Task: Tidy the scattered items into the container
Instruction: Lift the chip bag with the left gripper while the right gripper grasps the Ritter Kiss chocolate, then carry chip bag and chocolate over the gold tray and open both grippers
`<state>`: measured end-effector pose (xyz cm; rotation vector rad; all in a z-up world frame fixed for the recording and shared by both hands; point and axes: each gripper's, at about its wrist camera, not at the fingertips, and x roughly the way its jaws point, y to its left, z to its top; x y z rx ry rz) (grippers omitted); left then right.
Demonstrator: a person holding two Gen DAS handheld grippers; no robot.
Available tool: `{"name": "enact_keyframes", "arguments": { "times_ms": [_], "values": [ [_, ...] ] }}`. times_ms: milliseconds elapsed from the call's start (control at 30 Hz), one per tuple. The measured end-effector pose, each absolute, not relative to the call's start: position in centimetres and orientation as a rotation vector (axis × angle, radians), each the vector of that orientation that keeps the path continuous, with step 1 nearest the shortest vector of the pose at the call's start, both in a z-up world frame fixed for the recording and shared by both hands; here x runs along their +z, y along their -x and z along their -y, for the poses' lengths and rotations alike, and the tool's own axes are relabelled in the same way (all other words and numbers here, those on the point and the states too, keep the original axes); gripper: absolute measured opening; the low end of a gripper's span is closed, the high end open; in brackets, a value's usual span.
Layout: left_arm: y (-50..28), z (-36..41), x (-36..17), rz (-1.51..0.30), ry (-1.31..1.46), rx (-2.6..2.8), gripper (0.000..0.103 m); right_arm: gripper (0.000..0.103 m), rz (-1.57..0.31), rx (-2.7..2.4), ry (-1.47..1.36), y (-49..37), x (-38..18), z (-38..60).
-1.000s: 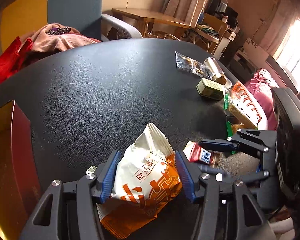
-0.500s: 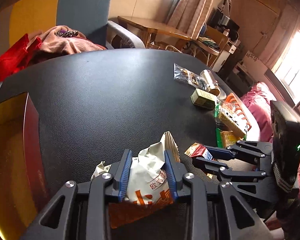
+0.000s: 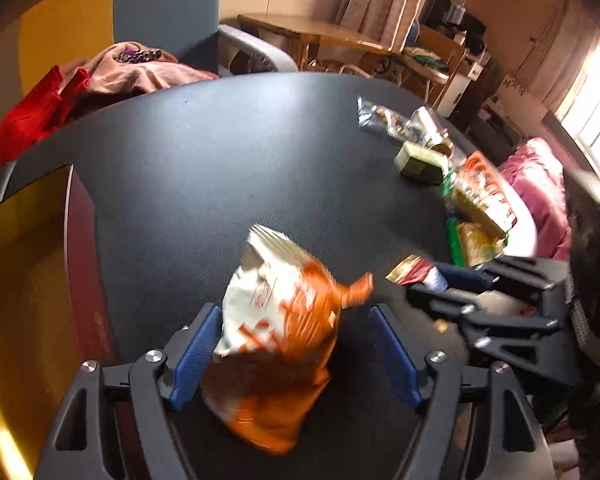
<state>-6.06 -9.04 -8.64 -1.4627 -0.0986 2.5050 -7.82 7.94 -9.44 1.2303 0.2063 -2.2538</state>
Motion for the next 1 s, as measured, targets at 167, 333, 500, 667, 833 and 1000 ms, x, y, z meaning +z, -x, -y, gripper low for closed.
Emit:
{"name": "enact_keyframes", "arguments": {
  "times_ms": [167, 333, 500, 667, 833, 1000],
  "values": [
    [5.8, 8.7, -9.8, 0.024, 1.501, 2.505, 0.077, 0.025, -0.2, -2.264, -1.23, 7.5, -9.7, -8.2],
    [6.4, 9.8, -10.3, 0.186, 1.517, 2.537, 0.065, 0.025, -0.175, -2.273, -1.238, 7.7, -9.9, -8.8],
    [5.4, 9.1, -9.9, 0.184, 1.482, 2.592, 0.062, 0.025, -0.172, -2.277, -1.231, 7.5, -10.0, -8.5],
    [3.9, 9.0, -8.4, 0.236, 1.392, 2.619, 0.062, 0.025, -0.155, -2.288, -1.211, 7.2, -9.4, -8.3],
    [2.7, 9.5, -6.1, 0.269, 1.318, 2.656, 0.062, 0.025, -0.148, -2.295, -1.188, 6.7, -8.4, -7.7],
    [1.1, 11.9, -3.8, 0.318, 1.275, 2.74, 0.062, 0.025, -0.147, -2.282, -1.136, 5.8, -6.9, -5.8]
  ]
}}
